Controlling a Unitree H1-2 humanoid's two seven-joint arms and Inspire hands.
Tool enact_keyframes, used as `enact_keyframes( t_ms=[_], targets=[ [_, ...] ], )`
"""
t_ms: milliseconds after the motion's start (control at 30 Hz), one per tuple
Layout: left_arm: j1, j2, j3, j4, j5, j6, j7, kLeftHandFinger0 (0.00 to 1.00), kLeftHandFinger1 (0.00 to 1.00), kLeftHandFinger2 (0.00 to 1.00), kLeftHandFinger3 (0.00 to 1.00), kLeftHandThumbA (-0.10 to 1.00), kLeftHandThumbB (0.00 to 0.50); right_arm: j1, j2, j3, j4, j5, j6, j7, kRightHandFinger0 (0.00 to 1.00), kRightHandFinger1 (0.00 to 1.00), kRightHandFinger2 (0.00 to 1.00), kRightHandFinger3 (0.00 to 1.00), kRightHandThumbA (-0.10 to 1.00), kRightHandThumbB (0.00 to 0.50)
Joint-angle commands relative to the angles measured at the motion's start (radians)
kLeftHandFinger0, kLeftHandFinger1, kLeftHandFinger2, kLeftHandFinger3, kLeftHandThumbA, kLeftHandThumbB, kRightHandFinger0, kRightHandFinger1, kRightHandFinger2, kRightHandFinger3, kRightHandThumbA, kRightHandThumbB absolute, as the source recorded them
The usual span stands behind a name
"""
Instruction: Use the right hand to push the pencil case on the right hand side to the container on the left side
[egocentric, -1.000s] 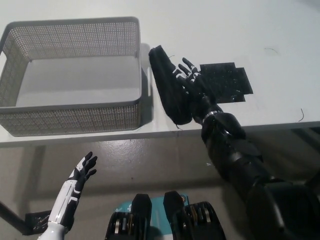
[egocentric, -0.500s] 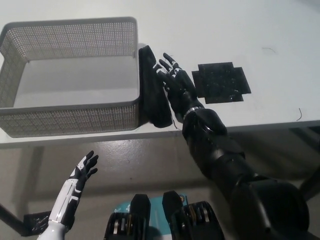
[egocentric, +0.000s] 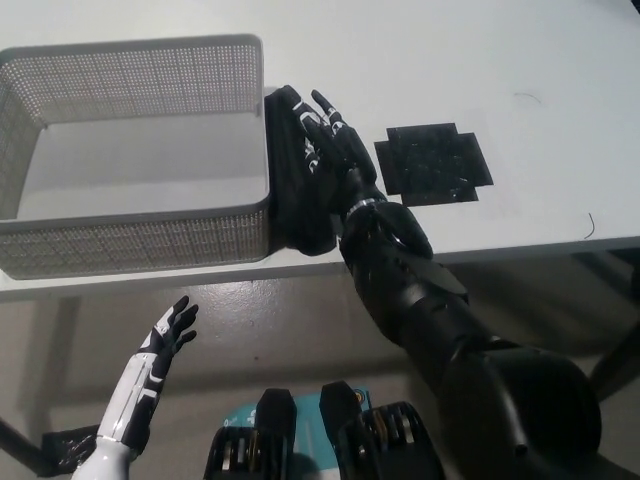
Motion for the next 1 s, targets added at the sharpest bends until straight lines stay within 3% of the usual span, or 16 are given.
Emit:
enact_keyframes(
  t_ms=[0,133,400,600,833,967],
  targets=[
    [-0.019,0.023,0.003,-0.029,-0.021,0.0,-0.015,1.0,1.0,1.0,1.0,1.0,0.5,-0.083,0.067,0.011,-0.022,0.01,0.014,0.042,1.0,1.0,1.0,1.0,1.0,0.354],
    [-0.023,0.028,0.003,-0.023,-0.015,-0.004,-0.015,1.0,1.0,1.0,1.0,1.0,0.491,-0.065,0.036,0.049,-0.035,-0.035,-0.048,0.021,1.0,1.0,1.0,1.0,1.0,0.376],
    [-0.024,0.034,0.003,-0.021,0.0,0.001,-0.01,1.0,1.0,1.0,1.0,1.0,0.495,0.026,-0.042,0.109,-0.265,-0.076,-0.147,-0.016,1.0,1.0,1.0,1.0,1.0,0.349],
    [-0.022,0.037,-0.001,-0.023,0.004,0.006,-0.014,1.0,1.0,1.0,1.0,1.0,0.5,0.205,-0.116,0.125,-0.686,-0.093,-0.116,-0.002,1.0,1.0,1.0,1.0,1.0,0.372],
    [-0.03,0.032,-0.003,-0.022,0.014,0.007,-0.009,1.0,1.0,1.0,1.0,1.0,0.498,0.447,-0.202,0.104,-1.143,-0.056,-0.033,0.019,1.0,1.0,1.0,1.0,1.0,0.323],
    [-0.03,0.034,-0.004,-0.021,0.018,0.007,-0.009,1.0,1.0,1.0,1.0,1.0,0.494,0.646,-0.248,0.1,-1.325,-0.055,-0.069,0.046,1.0,1.0,1.0,1.0,1.0,0.355]
  ],
)
